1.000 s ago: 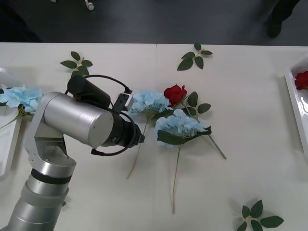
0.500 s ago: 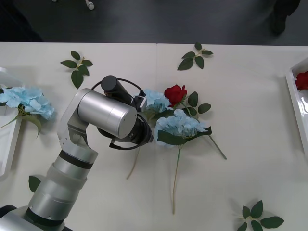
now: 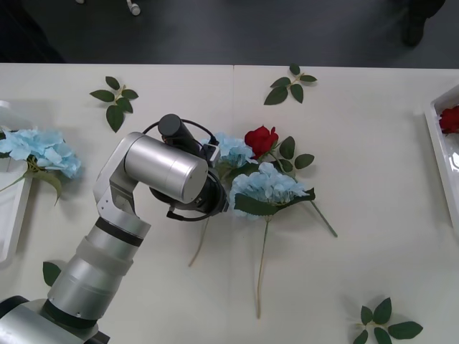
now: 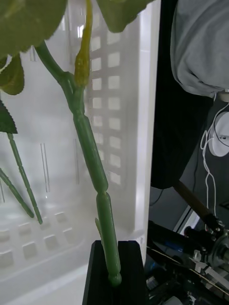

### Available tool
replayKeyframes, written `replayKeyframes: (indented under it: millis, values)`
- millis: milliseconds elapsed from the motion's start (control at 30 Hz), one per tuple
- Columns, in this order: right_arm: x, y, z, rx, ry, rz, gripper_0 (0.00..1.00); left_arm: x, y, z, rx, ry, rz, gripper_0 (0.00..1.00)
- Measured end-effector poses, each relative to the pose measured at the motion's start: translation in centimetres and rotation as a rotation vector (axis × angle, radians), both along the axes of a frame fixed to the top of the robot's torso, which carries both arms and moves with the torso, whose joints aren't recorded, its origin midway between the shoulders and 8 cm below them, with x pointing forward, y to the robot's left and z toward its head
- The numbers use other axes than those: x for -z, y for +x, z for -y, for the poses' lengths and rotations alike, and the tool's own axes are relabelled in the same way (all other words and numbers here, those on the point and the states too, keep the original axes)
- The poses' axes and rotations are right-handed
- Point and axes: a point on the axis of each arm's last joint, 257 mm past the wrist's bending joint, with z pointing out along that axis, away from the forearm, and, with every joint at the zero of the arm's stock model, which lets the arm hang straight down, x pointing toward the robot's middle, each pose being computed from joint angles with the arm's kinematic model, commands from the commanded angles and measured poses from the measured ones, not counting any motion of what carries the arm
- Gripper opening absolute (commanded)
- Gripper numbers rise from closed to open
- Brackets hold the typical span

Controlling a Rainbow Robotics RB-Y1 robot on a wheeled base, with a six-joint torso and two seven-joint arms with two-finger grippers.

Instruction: Put the red flowers into the right box and the blue flowers into the left box

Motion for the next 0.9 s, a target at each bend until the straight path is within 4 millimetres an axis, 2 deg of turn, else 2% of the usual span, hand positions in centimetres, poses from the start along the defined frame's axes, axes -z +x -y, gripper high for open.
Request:
replayKeyframes:
  millis: [100,267,533,567,633,667,700,767,800,833,900]
  values:
    - [1.3,0.2,-0.7,-0.003,0.014,0.0,0.0,0.5,-0.3,0.0,0.003,0.009,-0.011,1.0]
    - [2.2,1.4,-1.2,-0.037,-0.008,0.018,0.0,1.4,-0.8,0.1,0.021,0.039,-0.022,1.0]
    - [4.2,1.1,-0.9,-0.046,-0.016,-0.013,0.0,2.1,-0.4,0.2,0.018,0.039,-0.013,1.0]
    - [4.2,1.0,-0.8,-0.044,-0.016,-0.014,0.0,2.1,-0.4,0.3,0.017,0.04,-0.012,0.89]
    - [4.2,1.0,-0.7,-0.043,-0.019,-0.014,0.0,2.1,-0.4,0.5,0.019,0.037,-0.011,0.52]
    - [4.1,1.0,-0.7,-0.042,-0.023,-0.014,0.06,2.1,-0.5,0.7,0.02,0.035,-0.012,0.41]
    - [4.1,1.0,-0.5,-0.041,-0.028,-0.015,0.11,2.0,-0.5,0.9,0.021,0.033,-0.012,0.37]
    - [4.0,0.9,-0.4,-0.04,-0.036,-0.016,0.31,2.0,-0.5,1.0,0.022,0.031,-0.012,0.24]
    - [4.0,0.9,-0.4,-0.04,-0.037,-0.016,0.34,2.0,-0.5,1.0,0.022,0.031,-0.012,0.22]
    - [4.0,0.9,-0.4,-0.04,-0.037,-0.016,0.4,2.0,-0.5,1.0,0.022,0.031,-0.012,0.18]
    - [3.9,0.9,-0.4,-0.041,-0.037,-0.016,0.43,2.0,-0.5,1.0,0.022,0.031,-0.012,0.13]
